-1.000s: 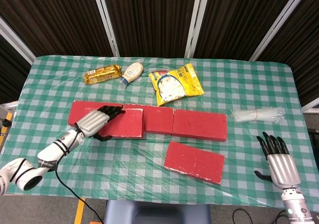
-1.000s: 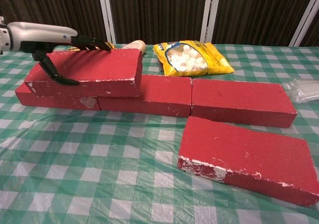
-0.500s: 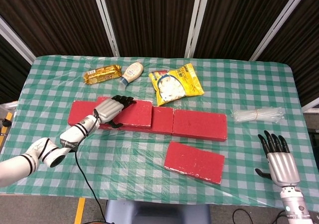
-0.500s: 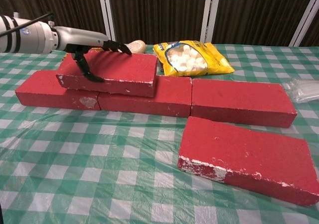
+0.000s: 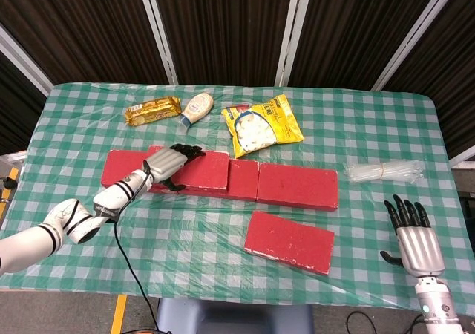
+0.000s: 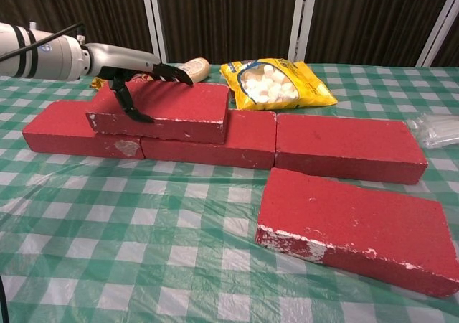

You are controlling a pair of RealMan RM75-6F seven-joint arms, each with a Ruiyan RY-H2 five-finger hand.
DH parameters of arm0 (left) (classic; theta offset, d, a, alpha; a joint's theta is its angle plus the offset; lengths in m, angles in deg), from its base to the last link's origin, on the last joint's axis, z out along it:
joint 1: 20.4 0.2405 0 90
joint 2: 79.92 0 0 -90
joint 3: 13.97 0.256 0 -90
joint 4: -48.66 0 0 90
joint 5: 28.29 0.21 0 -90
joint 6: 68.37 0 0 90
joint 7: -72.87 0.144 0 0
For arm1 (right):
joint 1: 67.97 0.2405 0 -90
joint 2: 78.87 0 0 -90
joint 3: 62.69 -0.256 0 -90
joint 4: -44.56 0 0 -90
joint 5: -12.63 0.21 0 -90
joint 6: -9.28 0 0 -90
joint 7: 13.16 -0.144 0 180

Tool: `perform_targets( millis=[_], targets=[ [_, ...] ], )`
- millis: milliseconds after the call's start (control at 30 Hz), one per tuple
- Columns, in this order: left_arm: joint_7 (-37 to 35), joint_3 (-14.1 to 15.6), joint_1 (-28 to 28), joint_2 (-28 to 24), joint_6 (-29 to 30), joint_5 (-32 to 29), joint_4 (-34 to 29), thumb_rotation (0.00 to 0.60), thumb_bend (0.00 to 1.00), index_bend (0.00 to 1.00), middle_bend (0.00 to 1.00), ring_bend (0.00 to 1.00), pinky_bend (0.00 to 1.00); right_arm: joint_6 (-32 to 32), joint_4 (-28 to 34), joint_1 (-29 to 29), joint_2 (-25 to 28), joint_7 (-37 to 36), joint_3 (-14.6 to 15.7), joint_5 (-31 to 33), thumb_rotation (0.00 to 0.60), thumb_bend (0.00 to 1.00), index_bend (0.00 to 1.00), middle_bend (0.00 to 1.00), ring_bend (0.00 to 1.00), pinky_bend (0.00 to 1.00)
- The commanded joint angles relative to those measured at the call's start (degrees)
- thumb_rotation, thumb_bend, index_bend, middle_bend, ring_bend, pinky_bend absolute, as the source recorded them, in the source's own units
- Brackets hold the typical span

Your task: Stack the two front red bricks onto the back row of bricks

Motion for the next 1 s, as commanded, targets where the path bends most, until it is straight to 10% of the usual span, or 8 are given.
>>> perform_targets(
  millis=[33, 400, 1000],
  targets=[
    [-0.35, 0.38, -0.15, -0.37, 0.14, 0.16, -0.31, 0.6, 0.39, 0.0, 0.79, 0.73, 0.67, -0.29, 0.02, 0.17, -0.05, 0.13, 0.06, 0.15, 0.6, 0.09, 0.0, 0.0, 0.0, 0.0],
    [-0.74, 1.29, -0.08, -0.79, 0.33, -0.58, -0.97, 0.6, 0.39, 0.0, 0.74, 0.68, 0.65, 0.27, 0.44, 0.09, 0.03, 0.14, 0.29, -0.11, 0.6, 0.09, 0.0, 0.0, 0.0, 0.0],
    [4.47, 0.62, -0.19, -1.97, -2.36, -5.25, -3.69, 0.6, 0.38, 0.0, 0.26, 0.16, 0.35, 0.51, 0.69, 0.04, 0.41, -0.25, 0.47, -0.09, 0.6, 0.09, 0.0, 0.0, 0.0, 0.0]
  ],
)
